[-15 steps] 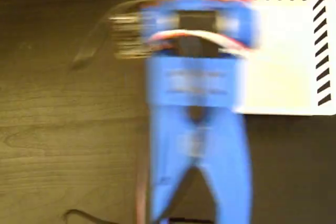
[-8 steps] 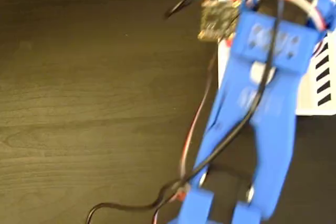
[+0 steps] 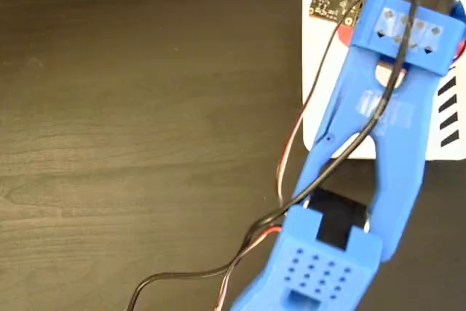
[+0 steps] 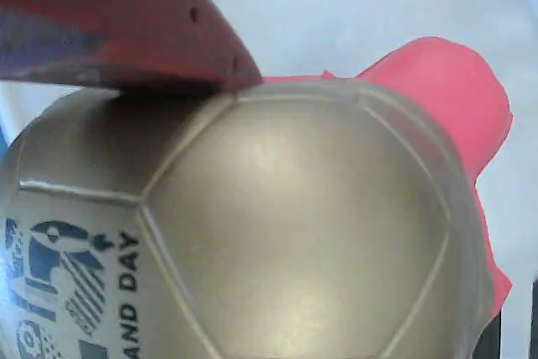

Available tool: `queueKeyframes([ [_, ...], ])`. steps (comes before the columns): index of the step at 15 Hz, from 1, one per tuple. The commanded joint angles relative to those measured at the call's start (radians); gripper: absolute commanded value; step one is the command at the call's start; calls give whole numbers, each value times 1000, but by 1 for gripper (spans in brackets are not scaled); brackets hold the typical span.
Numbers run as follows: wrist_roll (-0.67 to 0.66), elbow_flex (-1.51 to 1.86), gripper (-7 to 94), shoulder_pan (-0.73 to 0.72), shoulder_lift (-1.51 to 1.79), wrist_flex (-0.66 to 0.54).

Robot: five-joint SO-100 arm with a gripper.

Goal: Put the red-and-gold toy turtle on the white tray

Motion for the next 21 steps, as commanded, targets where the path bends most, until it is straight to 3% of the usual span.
queueKeyframes([
  [1,0,-66,0,28,31,2],
  [4,-9,-54,0,28,23,5],
  [8,-29,-28,15,18,29,23],
  [10,-51,8,34,12,35,23],
  [13,-71,60,52,8,58,6],
  [21,-86,87,53,3,83,3],
])
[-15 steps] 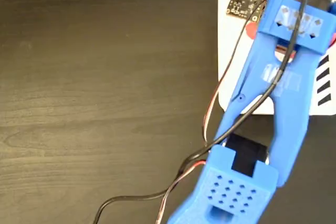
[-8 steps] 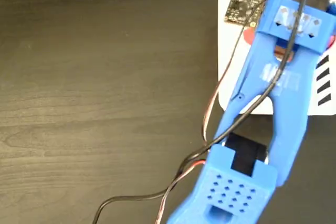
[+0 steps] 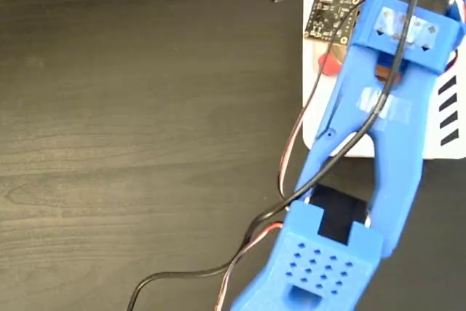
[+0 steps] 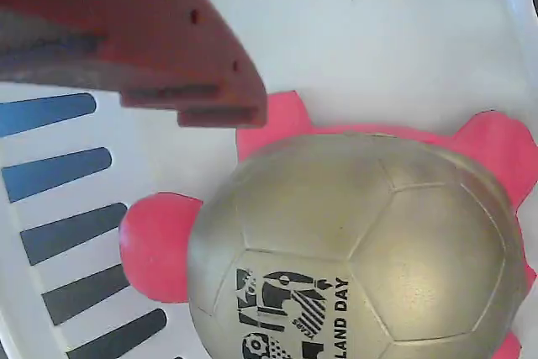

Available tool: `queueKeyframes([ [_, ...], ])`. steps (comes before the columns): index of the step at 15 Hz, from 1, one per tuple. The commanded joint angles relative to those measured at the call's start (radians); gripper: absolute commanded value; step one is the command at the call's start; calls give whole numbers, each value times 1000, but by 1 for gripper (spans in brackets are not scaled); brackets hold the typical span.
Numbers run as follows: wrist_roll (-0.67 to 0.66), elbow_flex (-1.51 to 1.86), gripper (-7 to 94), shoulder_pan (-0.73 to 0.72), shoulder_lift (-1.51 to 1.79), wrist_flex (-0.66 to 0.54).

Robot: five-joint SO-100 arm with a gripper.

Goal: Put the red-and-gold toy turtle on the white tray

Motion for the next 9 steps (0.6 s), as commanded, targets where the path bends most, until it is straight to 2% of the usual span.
queueKeyframes([
  [1,-8,3,53,9,106,-5],
  [2,-12,3,45,9,114,-6],
  [3,-12,12,27,9,130,-21],
  [4,-2,25,13,9,144,-38],
  [5,-3,37,5,9,156,-46],
  [6,-3,63,0,8,172,-66],
  [9,77,224,0,-8,321,-225],
])
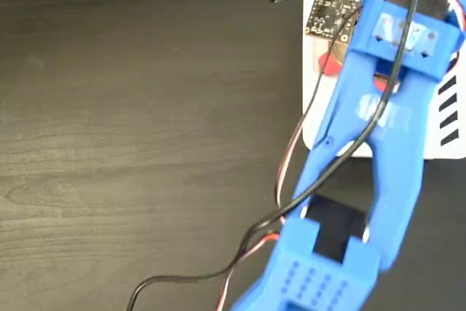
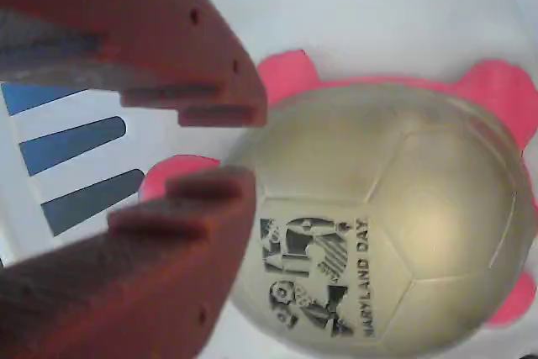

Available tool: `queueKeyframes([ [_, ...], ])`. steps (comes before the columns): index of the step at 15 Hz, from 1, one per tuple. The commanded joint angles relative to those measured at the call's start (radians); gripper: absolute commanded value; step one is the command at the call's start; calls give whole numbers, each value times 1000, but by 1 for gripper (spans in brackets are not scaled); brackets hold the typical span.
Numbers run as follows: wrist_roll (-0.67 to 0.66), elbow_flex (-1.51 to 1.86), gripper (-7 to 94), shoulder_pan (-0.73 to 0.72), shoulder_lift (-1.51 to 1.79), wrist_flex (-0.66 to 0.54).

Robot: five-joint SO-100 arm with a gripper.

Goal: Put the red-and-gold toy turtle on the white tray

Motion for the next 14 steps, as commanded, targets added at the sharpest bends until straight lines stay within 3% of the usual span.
queueKeyframes([
  [1,58,106,0,-28,261,-118],
  [7,127,698,0,-310,807,-589],
  [11,186,1127,0,-566,1177,-738],
  [14,224,1471,0,-627,1431,-769],
])
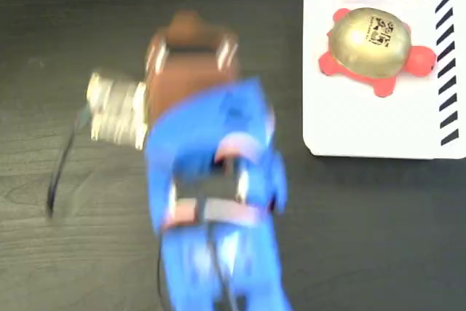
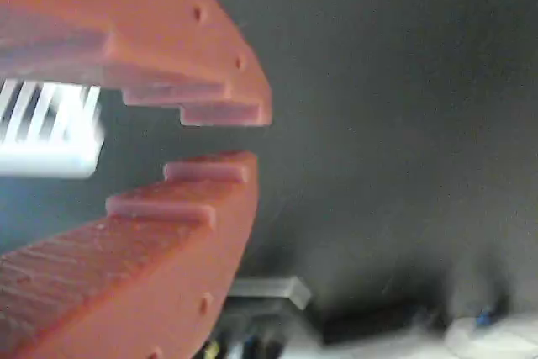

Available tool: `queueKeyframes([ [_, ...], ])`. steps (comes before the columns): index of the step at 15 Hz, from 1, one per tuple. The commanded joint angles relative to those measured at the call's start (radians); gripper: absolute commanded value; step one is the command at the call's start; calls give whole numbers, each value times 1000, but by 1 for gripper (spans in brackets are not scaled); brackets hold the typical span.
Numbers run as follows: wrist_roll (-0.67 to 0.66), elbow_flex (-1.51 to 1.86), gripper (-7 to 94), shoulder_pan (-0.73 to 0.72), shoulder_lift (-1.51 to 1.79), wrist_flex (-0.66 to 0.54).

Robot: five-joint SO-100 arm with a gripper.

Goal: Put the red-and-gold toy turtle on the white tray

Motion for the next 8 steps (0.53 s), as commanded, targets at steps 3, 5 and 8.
queueKeyframes([
  [3,-14,376,0,-35,434,61],
  [5,-17,428,0,-29,584,229],
  [8,-20,469,0,-29,790,436],
])
